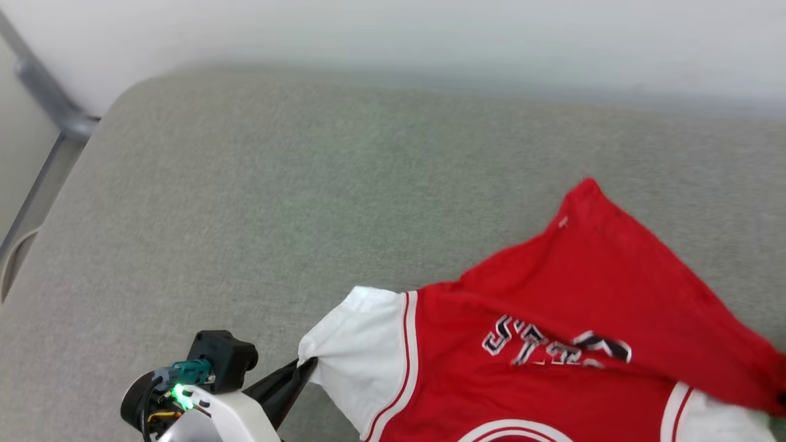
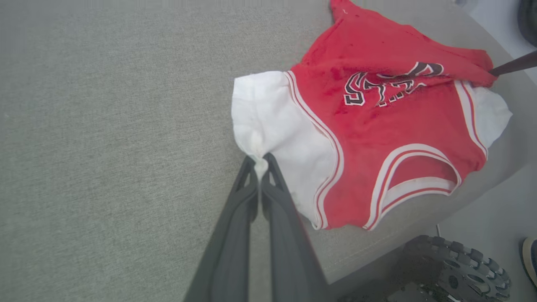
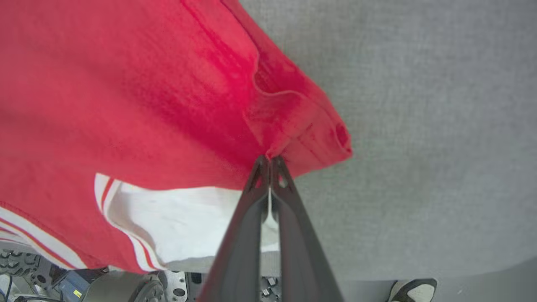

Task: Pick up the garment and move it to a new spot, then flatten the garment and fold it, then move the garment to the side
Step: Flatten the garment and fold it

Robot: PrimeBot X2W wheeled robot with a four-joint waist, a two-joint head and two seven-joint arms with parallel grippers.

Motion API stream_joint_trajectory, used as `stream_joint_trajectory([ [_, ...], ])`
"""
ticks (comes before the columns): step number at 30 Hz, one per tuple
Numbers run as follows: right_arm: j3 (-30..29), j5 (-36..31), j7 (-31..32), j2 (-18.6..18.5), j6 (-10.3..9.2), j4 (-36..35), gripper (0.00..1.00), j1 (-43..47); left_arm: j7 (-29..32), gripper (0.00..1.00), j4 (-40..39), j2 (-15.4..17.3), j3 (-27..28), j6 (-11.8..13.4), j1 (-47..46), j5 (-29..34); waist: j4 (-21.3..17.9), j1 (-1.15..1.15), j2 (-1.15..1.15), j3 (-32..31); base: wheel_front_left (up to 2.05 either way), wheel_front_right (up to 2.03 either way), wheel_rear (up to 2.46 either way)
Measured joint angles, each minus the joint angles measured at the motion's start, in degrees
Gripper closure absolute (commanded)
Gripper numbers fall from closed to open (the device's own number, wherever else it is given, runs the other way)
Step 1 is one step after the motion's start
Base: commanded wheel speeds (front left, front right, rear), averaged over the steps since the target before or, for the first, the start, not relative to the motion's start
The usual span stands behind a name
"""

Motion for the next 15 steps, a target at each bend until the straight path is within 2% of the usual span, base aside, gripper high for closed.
stream_joint_trajectory([
  [3,-0.3,0.2,0.4,0.1,0.0,-2.2,1.0,4.9,-1.3,1.0,0.6,-1.2,0.1,1.0,0.7,0.1,-1.6,0.0,0.0,-1.6,0.0,0.0,0.0],
  [7,-1.5,0.8,0.4,2.2,-0.01,-4.3,1.0,9.7,-2.5,1.0,1.4,-2.7,-0.2,1.6,1.0,0.1,-3.2,0.0,0.0,-3.0,0.0,0.0,0.0],
  [14,-0.8,0.6,-1.4,4.6,-0.01,-3.8,1.0,13.1,-3.9,1.0,2.1,-4.3,-0.4,2.3,1.6,-0.2,-4.6,0.0,0.0,-3.7,0.0,0.0,0.0],
  [15,-0.5,0.6,-1.6,4.7,-0.01,-3.7,0.69,13.1,-3.9,1.0,2.2,-4.4,-0.4,2.3,1.6,-0.2,-4.7,0.0,0.0,-3.8,0.0,0.0,0.0],
])
